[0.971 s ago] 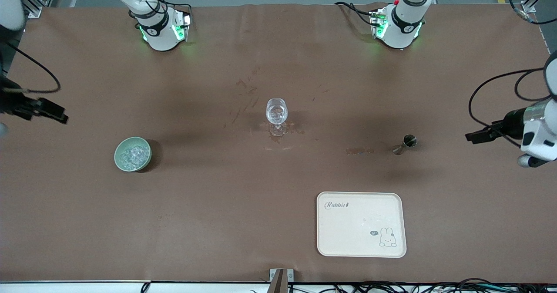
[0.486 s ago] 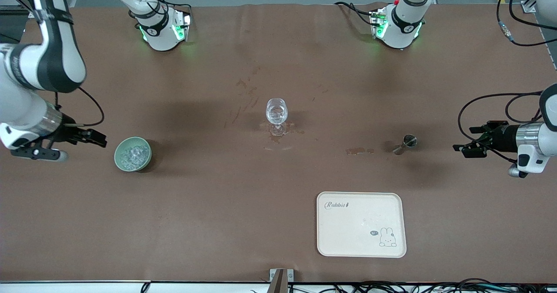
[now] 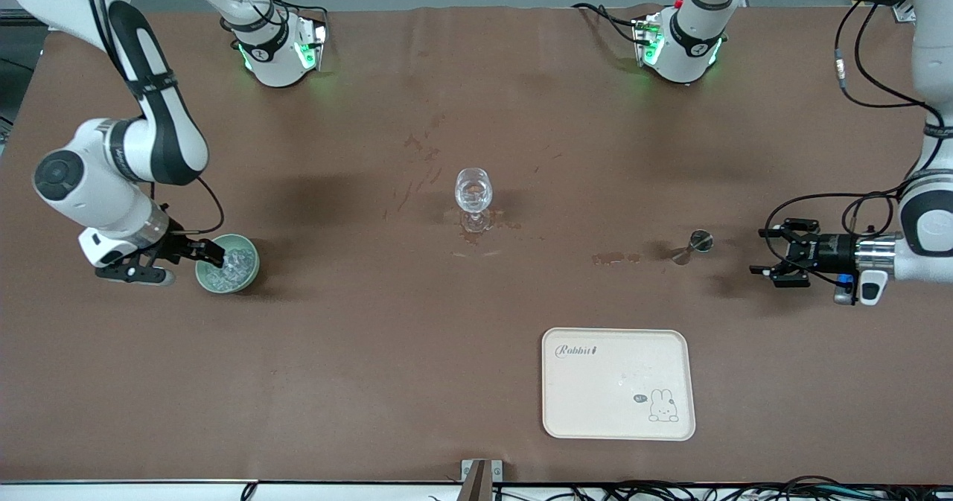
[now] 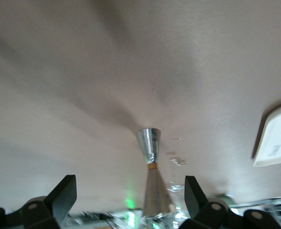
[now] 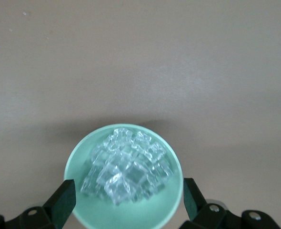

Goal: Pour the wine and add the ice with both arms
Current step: 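Grasp an ice cube with the right gripper while the left gripper grasps the jigger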

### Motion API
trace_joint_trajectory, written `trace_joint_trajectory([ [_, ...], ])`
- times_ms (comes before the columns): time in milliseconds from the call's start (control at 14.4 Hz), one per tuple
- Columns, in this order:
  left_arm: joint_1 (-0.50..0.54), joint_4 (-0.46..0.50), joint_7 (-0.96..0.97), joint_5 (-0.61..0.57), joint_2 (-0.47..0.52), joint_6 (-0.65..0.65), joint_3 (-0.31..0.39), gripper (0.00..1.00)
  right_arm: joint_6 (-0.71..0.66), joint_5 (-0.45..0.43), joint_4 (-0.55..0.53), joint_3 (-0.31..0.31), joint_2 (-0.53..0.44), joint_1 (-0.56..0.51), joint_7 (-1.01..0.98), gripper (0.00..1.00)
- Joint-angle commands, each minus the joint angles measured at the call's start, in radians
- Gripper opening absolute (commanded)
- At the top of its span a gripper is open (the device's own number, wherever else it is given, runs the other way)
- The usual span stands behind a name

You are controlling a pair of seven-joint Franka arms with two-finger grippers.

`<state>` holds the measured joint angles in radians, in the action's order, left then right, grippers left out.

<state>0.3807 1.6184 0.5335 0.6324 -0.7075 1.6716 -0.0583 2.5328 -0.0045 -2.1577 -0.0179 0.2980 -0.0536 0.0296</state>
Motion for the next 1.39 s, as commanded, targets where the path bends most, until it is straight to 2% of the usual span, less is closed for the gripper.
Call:
trace_joint_trajectory([
  [0,-0.005,-0.025,0.126,0.052,-0.030,-0.013,-0.003,1.00,0.034,0.015,-0.007,0.004,0.033,0.012,0.000,0.99],
  [278,-0.014,-0.020,0.126,0.091,-0.085,-0.021,-0.015,0.99,0.034,0.015,-0.025,0.004,0.039,0.014,0.000,0.87],
  [555,-0.014,-0.017,0.077,0.099,-0.116,-0.026,-0.060,0.90,0.032,0.015,-0.031,0.006,0.052,0.012,0.004,0.71],
  [902,-0.016,-0.015,0.063,0.119,-0.136,-0.026,-0.075,0.78,0.030,0.015,-0.031,0.006,0.063,0.012,0.006,0.64],
  [1318,-0.022,-0.005,0.056,0.119,-0.141,-0.033,-0.086,0.67,0.023,0.018,-0.031,0.007,0.072,0.018,0.010,0.62],
])
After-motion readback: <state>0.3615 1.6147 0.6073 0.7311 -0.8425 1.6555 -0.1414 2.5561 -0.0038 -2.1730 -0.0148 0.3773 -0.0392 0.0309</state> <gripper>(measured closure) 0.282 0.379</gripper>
